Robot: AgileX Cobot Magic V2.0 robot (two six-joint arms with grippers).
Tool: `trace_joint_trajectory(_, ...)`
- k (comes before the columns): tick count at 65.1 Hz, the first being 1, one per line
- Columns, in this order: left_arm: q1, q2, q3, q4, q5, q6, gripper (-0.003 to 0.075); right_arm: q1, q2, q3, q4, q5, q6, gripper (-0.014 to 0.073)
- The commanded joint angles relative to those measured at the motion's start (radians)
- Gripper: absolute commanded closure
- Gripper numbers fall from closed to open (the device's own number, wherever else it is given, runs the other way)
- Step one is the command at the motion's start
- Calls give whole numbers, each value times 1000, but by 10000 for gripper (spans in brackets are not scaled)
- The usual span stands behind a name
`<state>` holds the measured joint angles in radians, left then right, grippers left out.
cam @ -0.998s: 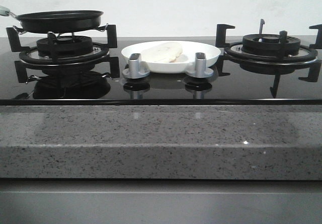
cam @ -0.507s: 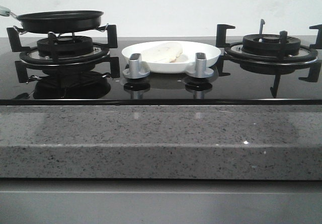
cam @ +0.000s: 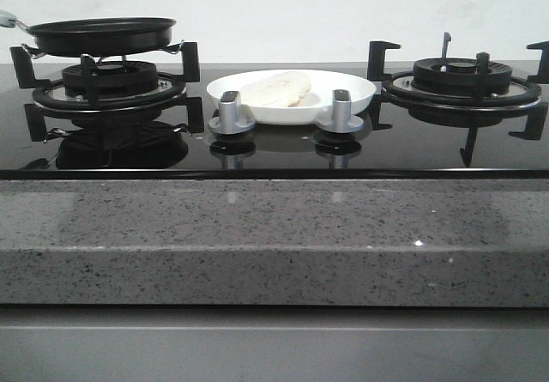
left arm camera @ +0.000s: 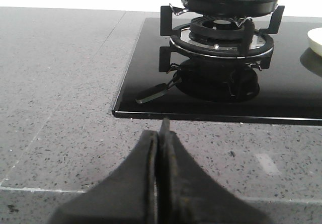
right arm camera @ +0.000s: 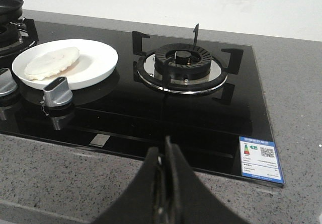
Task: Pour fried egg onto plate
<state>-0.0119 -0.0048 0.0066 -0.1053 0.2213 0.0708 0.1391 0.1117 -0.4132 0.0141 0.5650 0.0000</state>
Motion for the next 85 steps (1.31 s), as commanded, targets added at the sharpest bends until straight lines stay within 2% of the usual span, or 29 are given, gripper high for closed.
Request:
trace_joint_trajectory(1,1,-20,6,-10,-88,-10,739,0,10,-21,-8,-84,0,651)
trace_joint_trajectory(46,1,-20,6,-10,-88,-10,739,0,10,-14,-21,-94,0,651)
trace_joint_trajectory(54,1,-20,6,-10,-88,-10,739,-16,-9,72,-33,-188,0,651)
trace_joint_trajectory(71,1,-18,6,-10,-88,-10,739,-153,-126,314,-27,-358,0,651)
trace_joint_trajectory(85,1,-18,6,-10,-88,-10,739,-175,-141,437,-14,-478,0,651)
